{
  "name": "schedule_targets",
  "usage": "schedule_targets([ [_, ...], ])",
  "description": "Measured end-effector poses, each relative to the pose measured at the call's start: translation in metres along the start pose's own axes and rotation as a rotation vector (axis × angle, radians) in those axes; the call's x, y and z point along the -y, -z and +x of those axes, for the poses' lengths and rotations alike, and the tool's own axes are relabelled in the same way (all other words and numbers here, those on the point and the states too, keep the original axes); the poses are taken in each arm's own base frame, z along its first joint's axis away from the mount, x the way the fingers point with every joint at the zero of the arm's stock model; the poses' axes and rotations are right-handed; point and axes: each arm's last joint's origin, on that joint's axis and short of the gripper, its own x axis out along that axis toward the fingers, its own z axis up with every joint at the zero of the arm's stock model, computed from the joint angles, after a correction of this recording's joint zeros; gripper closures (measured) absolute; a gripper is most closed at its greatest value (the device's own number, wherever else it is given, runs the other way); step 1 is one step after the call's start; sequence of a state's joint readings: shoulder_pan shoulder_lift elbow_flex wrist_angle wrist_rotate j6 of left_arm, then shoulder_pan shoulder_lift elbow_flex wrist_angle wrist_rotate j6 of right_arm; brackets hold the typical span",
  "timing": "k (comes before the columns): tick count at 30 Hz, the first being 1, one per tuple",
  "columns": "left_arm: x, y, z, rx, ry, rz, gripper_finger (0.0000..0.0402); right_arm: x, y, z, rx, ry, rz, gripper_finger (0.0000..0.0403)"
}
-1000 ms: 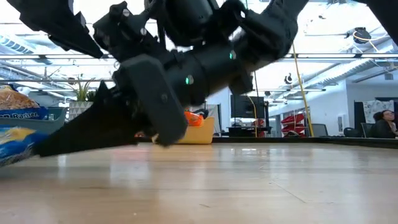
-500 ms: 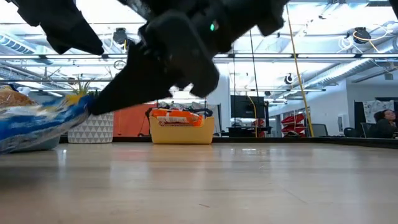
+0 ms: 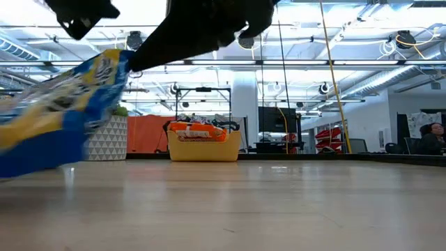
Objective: Sort Maruchan noodles
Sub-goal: Put the blue noodle pack into the blue bin
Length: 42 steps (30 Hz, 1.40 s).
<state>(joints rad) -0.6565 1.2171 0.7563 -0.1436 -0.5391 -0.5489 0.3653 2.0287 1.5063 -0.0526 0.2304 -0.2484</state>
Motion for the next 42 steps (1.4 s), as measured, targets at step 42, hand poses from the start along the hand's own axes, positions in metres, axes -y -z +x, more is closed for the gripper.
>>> schedule_targets([
  [42,0.008,0.016,0.032,-0.123,0.098,-0.079,0.0148,-0.003,-0.030,-0.053,0.069,-0.013,-0.098,0.0403],
])
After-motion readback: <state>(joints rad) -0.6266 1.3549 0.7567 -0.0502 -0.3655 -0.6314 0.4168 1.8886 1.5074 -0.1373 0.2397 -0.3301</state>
